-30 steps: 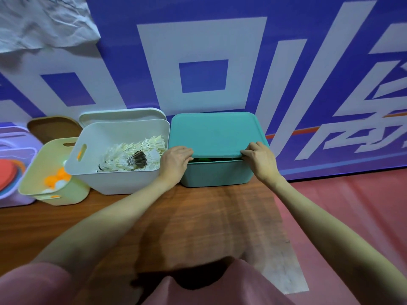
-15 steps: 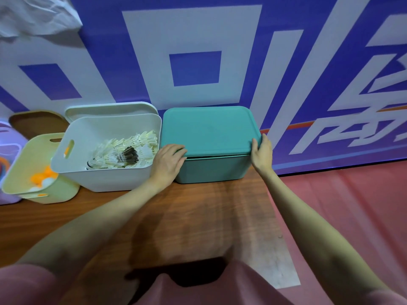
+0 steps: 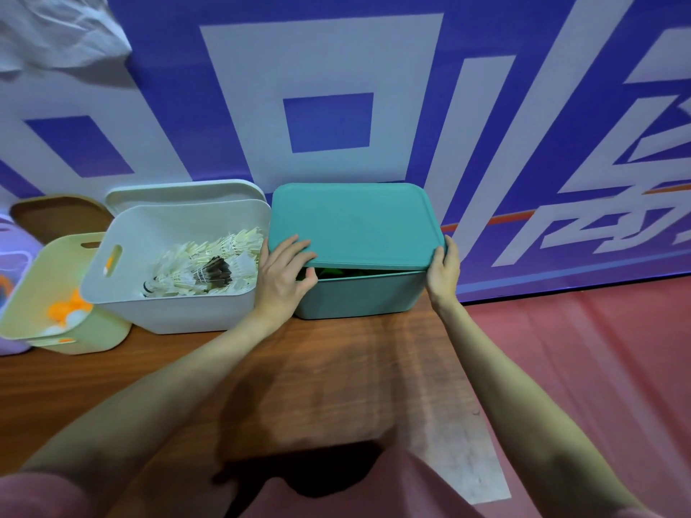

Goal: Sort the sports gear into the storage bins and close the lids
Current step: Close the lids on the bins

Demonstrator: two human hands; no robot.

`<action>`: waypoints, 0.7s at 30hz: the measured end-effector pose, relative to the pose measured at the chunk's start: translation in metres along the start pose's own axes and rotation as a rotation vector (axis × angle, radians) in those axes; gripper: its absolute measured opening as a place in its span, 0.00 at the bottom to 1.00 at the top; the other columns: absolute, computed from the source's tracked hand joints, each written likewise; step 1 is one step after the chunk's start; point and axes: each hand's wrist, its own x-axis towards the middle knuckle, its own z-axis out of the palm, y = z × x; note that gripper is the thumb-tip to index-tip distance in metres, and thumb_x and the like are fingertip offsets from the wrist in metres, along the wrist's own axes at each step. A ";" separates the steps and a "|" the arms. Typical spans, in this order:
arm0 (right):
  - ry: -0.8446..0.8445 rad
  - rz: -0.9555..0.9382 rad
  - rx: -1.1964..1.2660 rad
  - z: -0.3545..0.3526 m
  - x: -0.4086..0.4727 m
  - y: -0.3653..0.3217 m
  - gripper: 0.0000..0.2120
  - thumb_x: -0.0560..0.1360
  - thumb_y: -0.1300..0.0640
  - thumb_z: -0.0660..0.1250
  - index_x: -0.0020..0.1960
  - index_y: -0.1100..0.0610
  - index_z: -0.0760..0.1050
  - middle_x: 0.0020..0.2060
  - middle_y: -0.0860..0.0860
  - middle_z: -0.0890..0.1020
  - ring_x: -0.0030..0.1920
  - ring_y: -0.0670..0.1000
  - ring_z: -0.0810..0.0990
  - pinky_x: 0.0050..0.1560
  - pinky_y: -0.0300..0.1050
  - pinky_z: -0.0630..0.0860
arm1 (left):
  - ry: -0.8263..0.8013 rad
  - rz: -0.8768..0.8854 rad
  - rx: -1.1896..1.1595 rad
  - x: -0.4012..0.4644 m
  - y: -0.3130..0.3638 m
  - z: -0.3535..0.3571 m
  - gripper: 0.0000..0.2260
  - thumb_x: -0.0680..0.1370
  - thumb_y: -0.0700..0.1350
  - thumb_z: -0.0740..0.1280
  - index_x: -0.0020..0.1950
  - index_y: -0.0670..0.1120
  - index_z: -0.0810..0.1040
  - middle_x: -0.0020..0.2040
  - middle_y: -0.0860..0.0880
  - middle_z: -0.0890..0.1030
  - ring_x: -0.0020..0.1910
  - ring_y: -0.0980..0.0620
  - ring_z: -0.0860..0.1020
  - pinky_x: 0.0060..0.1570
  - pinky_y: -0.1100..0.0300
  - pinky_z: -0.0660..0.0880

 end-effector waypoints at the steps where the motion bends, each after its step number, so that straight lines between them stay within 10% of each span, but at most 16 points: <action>1: 0.005 0.001 0.019 0.001 -0.001 0.001 0.19 0.82 0.58 0.50 0.72 0.61 0.63 0.68 0.54 0.71 0.67 0.53 0.69 0.68 0.48 0.65 | 0.015 0.020 0.001 -0.001 -0.002 0.000 0.09 0.74 0.43 0.65 0.49 0.42 0.82 0.56 0.45 0.82 0.62 0.45 0.76 0.70 0.38 0.60; 17: -0.074 -0.111 -0.290 0.001 -0.002 0.000 0.20 0.82 0.60 0.51 0.73 0.63 0.59 0.68 0.59 0.68 0.68 0.56 0.67 0.66 0.45 0.64 | -0.163 -0.032 0.001 -0.018 -0.017 -0.002 0.14 0.75 0.48 0.63 0.53 0.42 0.82 0.55 0.46 0.83 0.60 0.45 0.78 0.71 0.41 0.58; 21: 0.006 -0.109 -0.684 0.009 -0.003 -0.006 0.23 0.81 0.61 0.52 0.75 0.61 0.55 0.75 0.59 0.57 0.75 0.59 0.56 0.71 0.58 0.57 | -0.206 -0.025 0.023 -0.020 -0.021 -0.001 0.15 0.76 0.49 0.61 0.54 0.42 0.82 0.57 0.46 0.82 0.62 0.46 0.77 0.72 0.42 0.57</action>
